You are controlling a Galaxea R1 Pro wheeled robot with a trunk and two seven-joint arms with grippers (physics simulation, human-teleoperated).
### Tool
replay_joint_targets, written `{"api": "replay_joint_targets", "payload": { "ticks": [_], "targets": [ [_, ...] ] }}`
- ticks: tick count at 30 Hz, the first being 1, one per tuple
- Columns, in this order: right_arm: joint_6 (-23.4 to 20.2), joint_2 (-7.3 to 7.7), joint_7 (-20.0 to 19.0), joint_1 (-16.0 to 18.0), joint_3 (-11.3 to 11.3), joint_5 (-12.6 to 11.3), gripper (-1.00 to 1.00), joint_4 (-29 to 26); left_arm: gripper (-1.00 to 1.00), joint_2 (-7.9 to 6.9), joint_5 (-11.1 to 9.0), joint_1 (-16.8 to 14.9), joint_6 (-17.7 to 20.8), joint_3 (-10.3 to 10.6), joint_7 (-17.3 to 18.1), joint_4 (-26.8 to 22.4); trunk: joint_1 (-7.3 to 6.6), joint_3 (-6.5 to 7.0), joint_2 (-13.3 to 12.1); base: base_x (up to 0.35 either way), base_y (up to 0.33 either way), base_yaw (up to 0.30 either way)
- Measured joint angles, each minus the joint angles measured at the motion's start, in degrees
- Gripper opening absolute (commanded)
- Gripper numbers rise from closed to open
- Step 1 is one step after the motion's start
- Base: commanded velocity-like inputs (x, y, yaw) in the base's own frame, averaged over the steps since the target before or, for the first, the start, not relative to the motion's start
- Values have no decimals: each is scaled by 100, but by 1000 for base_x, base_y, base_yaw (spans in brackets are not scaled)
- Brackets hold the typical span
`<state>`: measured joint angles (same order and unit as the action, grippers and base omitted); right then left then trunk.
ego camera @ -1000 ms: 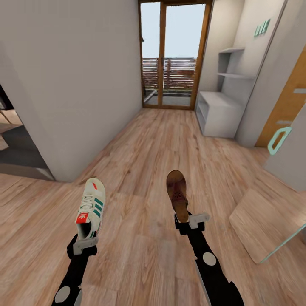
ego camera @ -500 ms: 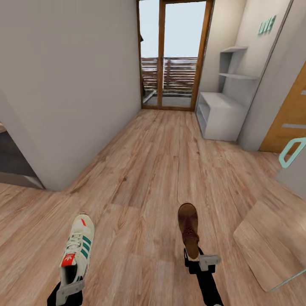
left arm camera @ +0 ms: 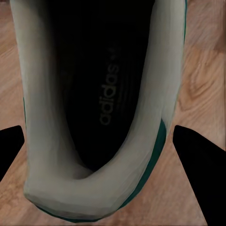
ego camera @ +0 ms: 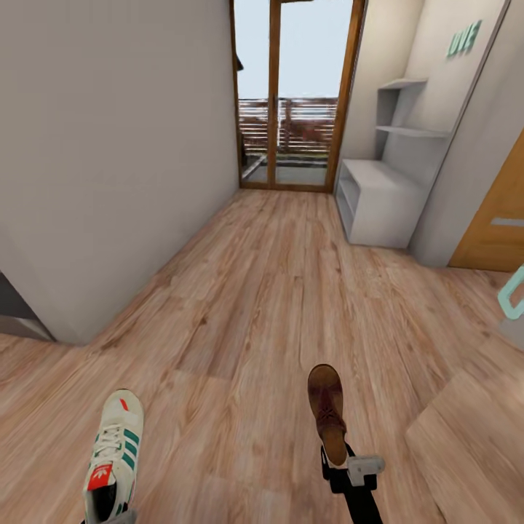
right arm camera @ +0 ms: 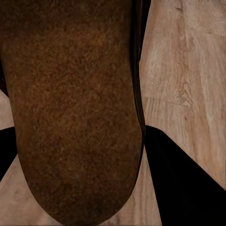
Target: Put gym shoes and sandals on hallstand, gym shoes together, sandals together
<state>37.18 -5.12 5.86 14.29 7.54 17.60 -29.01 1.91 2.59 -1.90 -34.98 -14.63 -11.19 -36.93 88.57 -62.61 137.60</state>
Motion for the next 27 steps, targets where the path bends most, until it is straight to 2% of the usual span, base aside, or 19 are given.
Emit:
{"api": "replay_joint_targets", "payload": {
  "ticks": [14, 27],
  "targets": [
    [-16, -2, -16, 0, 8, 0, -100, 21, -100, -20, -7, 9, -125, -9, -2, -64, 0, 0, 0, 340, -12, 0],
    [-16, -1, -13, 0, 6, -1, -100, 25, -100, -16, -10, 43, -140, -12, -6, -97, 0, 0, 0, 328, 110, 0]
  ]
}}
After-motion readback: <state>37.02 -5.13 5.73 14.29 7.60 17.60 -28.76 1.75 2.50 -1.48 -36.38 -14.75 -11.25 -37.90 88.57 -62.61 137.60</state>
